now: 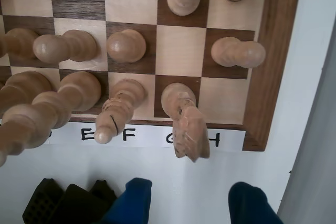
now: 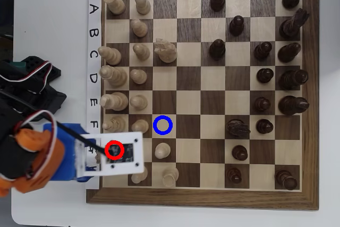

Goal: Move the piece to destination

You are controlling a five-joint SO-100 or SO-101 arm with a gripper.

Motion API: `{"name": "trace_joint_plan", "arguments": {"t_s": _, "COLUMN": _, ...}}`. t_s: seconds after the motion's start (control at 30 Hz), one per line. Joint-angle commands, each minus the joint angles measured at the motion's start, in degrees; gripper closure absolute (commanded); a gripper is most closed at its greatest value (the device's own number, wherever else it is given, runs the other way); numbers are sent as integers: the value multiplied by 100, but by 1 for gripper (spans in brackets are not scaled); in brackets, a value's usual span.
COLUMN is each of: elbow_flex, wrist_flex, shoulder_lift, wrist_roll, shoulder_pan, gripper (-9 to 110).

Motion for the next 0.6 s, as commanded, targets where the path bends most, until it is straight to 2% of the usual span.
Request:
{"name": "trace_joint_plan", "arguments": {"t_s": 0.0, "elbow_flex": 193, "wrist_flex": -483, "shoulder_lift": -158, "wrist_roll": 185, "shoulder_pan": -334, "gripper": 77}}
{"name": "trace_joint_plan", "arguments": {"t_s": 0.33, "elbow_flex": 360, "wrist_flex": -1336, "shoulder_lift": -466, "wrist_roll": 334, "shoulder_pan": -255, "gripper": 76}}
{"name": "trace_joint_plan", "arguments": {"t_s": 0.57, "elbow_flex": 431, "wrist_flex": -1406, "shoulder_lift": -598, "wrist_roll": 141, "shoulder_pan": -79, "gripper": 76}}
